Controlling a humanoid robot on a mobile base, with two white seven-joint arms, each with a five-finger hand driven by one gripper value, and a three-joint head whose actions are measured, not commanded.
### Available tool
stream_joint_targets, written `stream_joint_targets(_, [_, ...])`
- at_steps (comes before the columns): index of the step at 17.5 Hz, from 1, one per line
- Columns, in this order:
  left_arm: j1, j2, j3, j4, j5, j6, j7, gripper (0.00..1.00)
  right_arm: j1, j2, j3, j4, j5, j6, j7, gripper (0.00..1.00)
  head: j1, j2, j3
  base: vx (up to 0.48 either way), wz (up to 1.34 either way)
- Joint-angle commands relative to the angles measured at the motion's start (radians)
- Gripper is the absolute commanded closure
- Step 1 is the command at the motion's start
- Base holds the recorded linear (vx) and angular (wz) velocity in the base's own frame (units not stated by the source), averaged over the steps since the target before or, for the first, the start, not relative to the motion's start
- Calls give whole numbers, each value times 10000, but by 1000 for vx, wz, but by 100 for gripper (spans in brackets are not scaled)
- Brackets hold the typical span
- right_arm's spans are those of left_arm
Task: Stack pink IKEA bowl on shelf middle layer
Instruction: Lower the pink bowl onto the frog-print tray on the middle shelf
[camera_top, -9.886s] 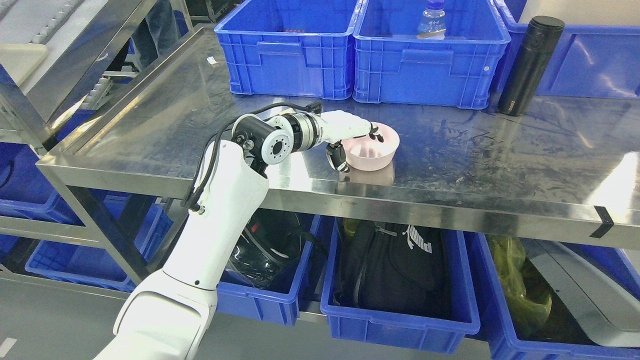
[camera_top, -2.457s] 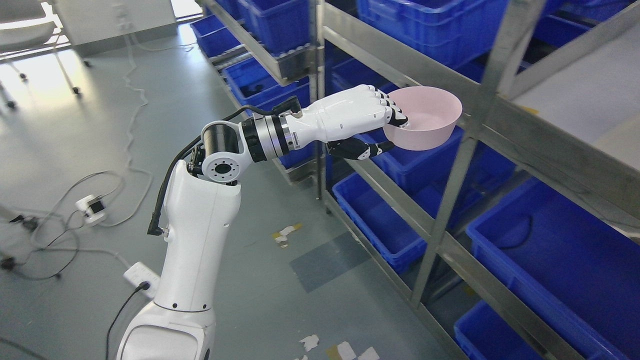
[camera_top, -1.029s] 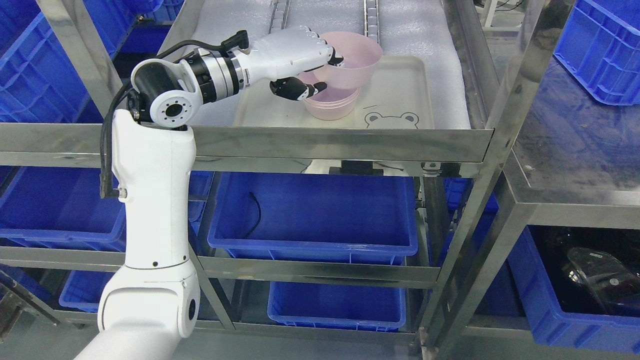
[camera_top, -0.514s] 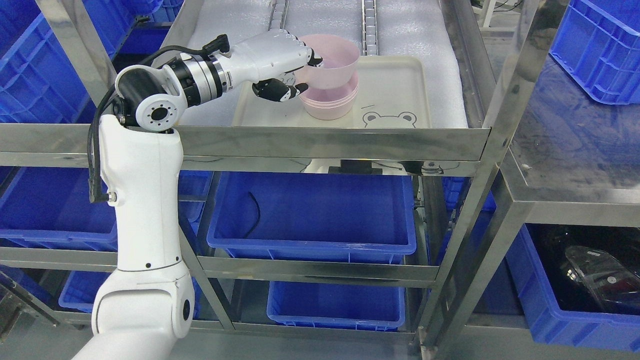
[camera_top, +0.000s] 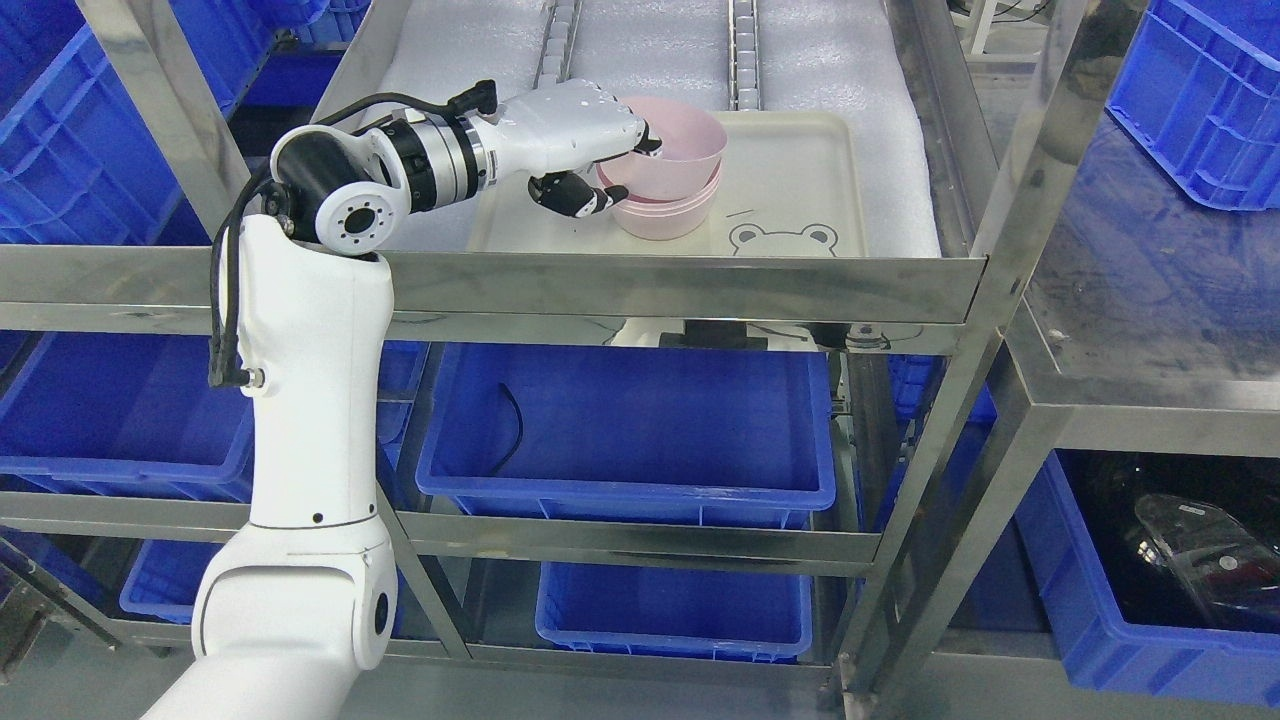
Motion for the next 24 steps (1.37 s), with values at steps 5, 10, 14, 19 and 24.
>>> stream_joint_targets(5, [-63,-20,143,425,-376,9,106,94,46,-175,0,-175,0,-2,-1,0,0,0,0,0,0])
stream_joint_targets(10, [-93,-142,204,425,-622,9,995,92,31,-175,0,-175,0,-2,-1,0,0,0,0,0,0])
stream_joint_targets(14, [-63,-143,159,746,-852,9,1288,91,46,-175,0,-175,0,-2,-1,0,0,0,0,0,0])
stream_joint_targets(19, [-93,-382,-56,1605,-1097,-6,1426,91,46,-175,0,-175,0,-2,-1,0,0,0,0,0,0])
stream_joint_targets(24, [-93,-382,-10,1653,-1543,-6,1457,91,31,-175,0,-175,0,-2,-1,0,0,0,0,0,0])
